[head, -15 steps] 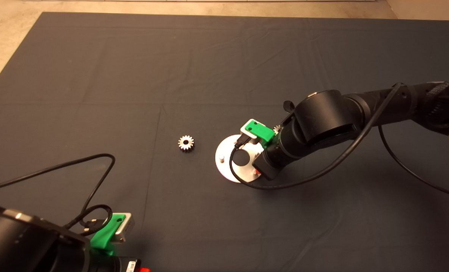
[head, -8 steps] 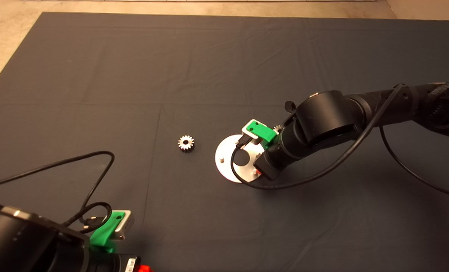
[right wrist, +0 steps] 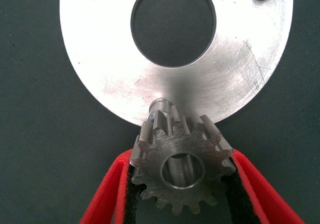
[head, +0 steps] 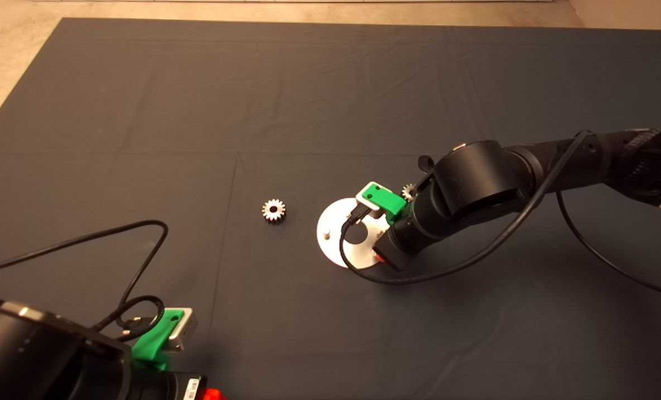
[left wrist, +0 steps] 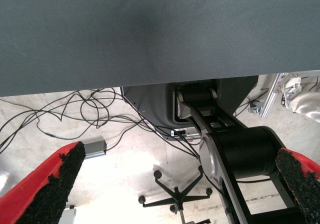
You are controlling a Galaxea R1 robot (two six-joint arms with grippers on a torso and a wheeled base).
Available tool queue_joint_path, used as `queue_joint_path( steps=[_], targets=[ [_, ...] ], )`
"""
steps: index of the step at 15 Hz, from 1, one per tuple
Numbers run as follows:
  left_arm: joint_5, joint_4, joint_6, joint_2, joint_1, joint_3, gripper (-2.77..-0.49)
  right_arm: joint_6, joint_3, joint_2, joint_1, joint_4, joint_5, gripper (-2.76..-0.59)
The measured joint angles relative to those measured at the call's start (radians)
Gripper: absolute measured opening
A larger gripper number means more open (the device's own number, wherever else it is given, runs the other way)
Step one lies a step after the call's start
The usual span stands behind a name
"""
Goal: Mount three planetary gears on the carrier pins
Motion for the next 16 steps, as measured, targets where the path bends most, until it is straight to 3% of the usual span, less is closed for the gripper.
queue_joint_path(
  steps=[4,16],
  targets=[
    [0.000,-0.002,0.000,0.000,-0.013,0.000,-0.49,0.000,0.002,0.000,-0.002,0.000,0.000,-2.34],
    [0.000,-0.005,0.000,0.000,-0.021,0.000,-0.49,0.000,0.003,0.004,-0.006,0.000,0.000,-2.34]
  ],
)
